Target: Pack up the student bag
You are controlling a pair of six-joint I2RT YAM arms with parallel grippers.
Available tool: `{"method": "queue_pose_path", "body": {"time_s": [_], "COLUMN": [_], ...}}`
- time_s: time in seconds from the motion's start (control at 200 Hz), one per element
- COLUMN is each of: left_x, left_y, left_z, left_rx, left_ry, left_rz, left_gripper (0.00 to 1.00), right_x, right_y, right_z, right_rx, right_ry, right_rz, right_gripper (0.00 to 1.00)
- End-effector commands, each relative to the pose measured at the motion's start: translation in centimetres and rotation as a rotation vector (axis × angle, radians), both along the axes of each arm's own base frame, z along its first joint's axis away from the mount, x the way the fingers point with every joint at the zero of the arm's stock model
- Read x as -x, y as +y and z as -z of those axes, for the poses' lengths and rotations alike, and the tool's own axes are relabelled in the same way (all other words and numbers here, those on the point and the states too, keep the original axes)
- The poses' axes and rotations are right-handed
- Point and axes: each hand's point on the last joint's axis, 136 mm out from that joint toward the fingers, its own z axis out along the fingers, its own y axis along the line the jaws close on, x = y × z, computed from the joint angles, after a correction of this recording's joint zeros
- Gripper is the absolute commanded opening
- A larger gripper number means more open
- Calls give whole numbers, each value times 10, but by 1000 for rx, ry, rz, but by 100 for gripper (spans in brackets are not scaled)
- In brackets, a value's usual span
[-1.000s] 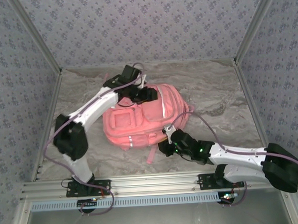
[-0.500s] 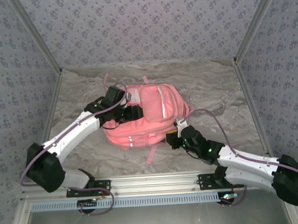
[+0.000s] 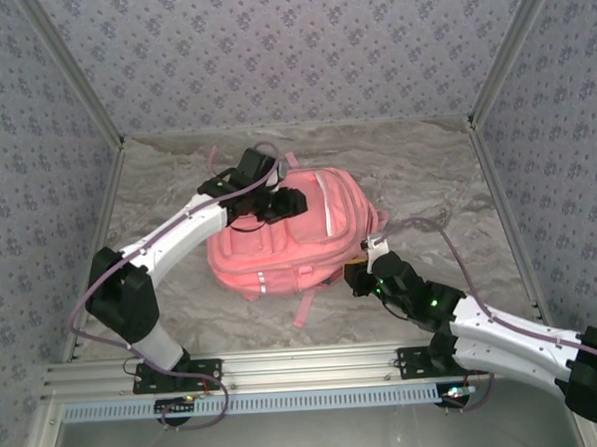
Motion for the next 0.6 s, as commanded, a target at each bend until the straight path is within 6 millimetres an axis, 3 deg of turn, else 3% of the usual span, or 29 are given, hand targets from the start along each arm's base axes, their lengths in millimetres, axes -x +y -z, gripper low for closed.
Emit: {"method": "queue_pose_path", "body": {"time_s": [0.0, 0.17, 0.37, 0.595], "left_x": [3, 4, -4, -16], "left_y": [-26, -55, -74, -94], "left_z": [-15, -12, 14, 14], "left_rx": [67, 113, 114, 157], "left_ry": [-9, 13, 72, 82], "left_rz": [65, 108, 117, 136], "left_gripper": [46, 53, 54, 44], "right_x": [-1, 0, -2, 2], "right_y": [-15, -18, -17, -14], "right_z": [4, 9, 8, 16], "right_rx": [26, 19, 5, -6], "right_ry": [9, 18, 20, 44], "right_rz": [53, 63, 61, 42], "right_gripper": [17, 17, 16, 16]}}
